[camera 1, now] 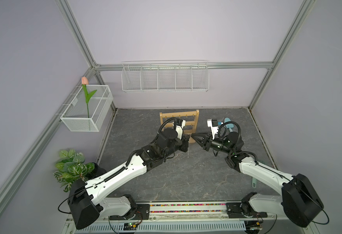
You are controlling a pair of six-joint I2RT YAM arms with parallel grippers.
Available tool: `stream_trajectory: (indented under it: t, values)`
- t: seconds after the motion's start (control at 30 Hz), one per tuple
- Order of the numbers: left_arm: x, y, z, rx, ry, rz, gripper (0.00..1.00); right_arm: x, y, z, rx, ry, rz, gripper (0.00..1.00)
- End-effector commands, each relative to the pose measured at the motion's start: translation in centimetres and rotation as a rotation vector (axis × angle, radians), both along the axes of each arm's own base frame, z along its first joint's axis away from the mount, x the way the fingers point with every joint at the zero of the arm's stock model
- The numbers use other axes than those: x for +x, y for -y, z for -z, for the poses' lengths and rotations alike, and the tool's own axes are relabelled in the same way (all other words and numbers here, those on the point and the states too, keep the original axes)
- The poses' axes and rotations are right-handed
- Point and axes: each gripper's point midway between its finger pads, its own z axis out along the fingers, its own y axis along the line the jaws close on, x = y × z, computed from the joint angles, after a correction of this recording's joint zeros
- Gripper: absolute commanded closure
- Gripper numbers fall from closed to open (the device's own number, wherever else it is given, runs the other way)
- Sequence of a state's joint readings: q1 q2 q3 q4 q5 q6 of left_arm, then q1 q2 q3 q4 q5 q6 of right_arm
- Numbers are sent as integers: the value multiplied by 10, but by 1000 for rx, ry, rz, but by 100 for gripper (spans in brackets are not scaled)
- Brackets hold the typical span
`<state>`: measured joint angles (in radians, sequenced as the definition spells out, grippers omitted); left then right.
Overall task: Hang the necklace on the jewelry display stand
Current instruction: Pick up the necklace from the center of the board.
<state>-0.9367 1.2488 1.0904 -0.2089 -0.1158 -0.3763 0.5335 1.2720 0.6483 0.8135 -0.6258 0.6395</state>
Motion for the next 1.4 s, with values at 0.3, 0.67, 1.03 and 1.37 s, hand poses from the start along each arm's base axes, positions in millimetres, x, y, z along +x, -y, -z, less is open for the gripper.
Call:
stream_trajectory:
  t: [0.3,0.67,1.03,1.37]
  values:
    - [5,-5,-19,135,94,-71,100,-4,10,0,-28,63,44,71]
    - [6,1,-26,129,96,-59,100,-5,-5,13,-102,81,54,54]
    - [0,2,-31,122,103,-48,100,18,-16,20,-105,64,97,60]
    - [0,3,-39,90,110,-53,100,23,-24,29,-134,50,111,63]
